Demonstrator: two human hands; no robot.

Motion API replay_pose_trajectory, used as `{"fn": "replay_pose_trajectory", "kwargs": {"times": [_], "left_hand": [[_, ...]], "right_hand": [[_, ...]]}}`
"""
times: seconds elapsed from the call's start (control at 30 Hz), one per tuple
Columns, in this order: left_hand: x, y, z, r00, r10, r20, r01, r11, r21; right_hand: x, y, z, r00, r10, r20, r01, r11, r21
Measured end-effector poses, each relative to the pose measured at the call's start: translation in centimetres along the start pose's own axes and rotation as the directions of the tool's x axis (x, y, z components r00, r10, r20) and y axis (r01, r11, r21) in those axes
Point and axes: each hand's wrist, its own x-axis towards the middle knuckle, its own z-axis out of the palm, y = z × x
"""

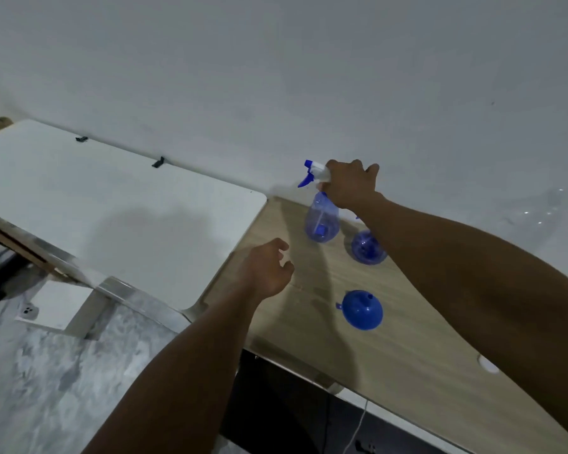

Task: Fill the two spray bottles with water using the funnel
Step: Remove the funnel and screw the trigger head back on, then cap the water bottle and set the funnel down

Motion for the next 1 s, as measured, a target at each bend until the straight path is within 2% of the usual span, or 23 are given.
{"fn": "replay_pose_trajectory", "kwargs": {"times": [0.07,0.17,0.27,0.37,0.47,0.57,0.63,0.73,0.9,1.0], "left_hand": [[0.3,0.6,0.8,1.000,0.006,0.017,-0.005,1.000,-0.018],[0.5,2.0,2.2,0.998,0.036,0.047,-0.034,0.999,-0.038],[0.3,4.3,4.0,0.992,0.122,0.044,-0.120,0.991,-0.054],[-0.3,7.5,6.2,0.972,0.230,0.041,-0.225,0.969,-0.102],[-0.8,10.3,9.3,0.943,0.328,0.048,-0.317,0.934,-0.165],[-1.1,13.4,12.8,0.919,0.378,0.115,-0.348,0.911,-0.219],[-1.2,16.0,15.0,0.905,0.403,0.136,-0.368,0.902,-0.226],[-1.1,19.9,17.3,0.906,0.402,0.134,-0.357,0.895,-0.267],[0.6,25.3,18.4,0.933,0.352,0.077,-0.301,0.879,-0.370],[1.4,26.6,18.3,0.928,0.360,0.091,-0.306,0.880,-0.363]], "right_hand": [[-0.6,0.1,-1.0,1.000,-0.005,0.022,0.004,0.999,0.049],[-4.0,0.9,-2.7,0.990,0.023,-0.142,0.017,0.961,0.276],[-10.1,3.7,-3.4,0.954,0.100,-0.283,0.093,0.797,0.596],[-17.5,8.4,-2.4,0.935,0.251,-0.250,-0.011,0.725,0.688],[-24.0,14.0,0.7,0.912,0.388,-0.131,-0.228,0.748,0.623],[-29.1,19.2,4.2,0.879,0.466,0.098,-0.462,0.784,0.415],[-31.6,21.4,6.0,0.851,0.460,0.255,-0.519,0.810,0.271],[-34.0,22.5,7.9,0.832,0.428,0.354,-0.509,0.841,0.181],[-35.3,22.8,9.2,0.876,0.391,0.281,-0.443,0.884,0.149],[-35.0,23.5,8.9,0.901,0.324,0.287,-0.381,0.909,0.168]]}}
